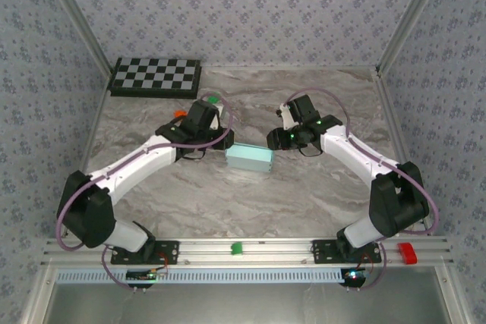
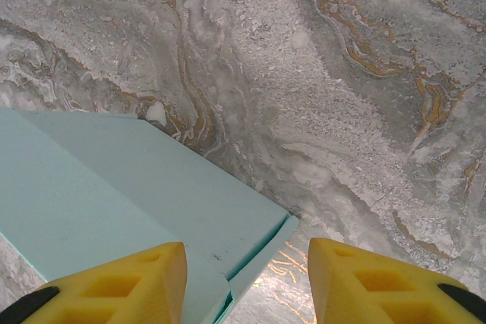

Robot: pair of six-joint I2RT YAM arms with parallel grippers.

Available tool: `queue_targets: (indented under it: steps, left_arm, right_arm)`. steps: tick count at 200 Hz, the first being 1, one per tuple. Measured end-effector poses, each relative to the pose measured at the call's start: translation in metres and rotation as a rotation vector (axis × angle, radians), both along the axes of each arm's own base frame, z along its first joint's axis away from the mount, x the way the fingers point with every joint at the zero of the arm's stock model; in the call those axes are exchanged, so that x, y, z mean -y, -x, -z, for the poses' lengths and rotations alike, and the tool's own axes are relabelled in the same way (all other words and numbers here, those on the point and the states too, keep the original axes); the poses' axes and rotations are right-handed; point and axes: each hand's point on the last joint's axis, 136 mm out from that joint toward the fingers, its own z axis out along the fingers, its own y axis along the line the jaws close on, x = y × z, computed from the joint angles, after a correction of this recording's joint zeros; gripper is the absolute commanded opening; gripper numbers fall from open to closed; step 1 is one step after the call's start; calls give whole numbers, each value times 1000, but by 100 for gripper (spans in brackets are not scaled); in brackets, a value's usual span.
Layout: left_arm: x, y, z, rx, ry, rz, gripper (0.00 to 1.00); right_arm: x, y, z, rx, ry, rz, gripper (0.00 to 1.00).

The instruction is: Fold the paper box

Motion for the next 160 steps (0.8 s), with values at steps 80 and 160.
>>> queue_targets:
  steps: [80, 160]
  left_arm:
    - [2, -2, 13, -48, 7, -12, 43]
    - [5, -4, 19, -38, 37, -24, 38]
  right_arm:
    - [0, 0, 0, 0, 0, 0, 47]
    - [0, 1, 2, -1, 0, 1, 47]
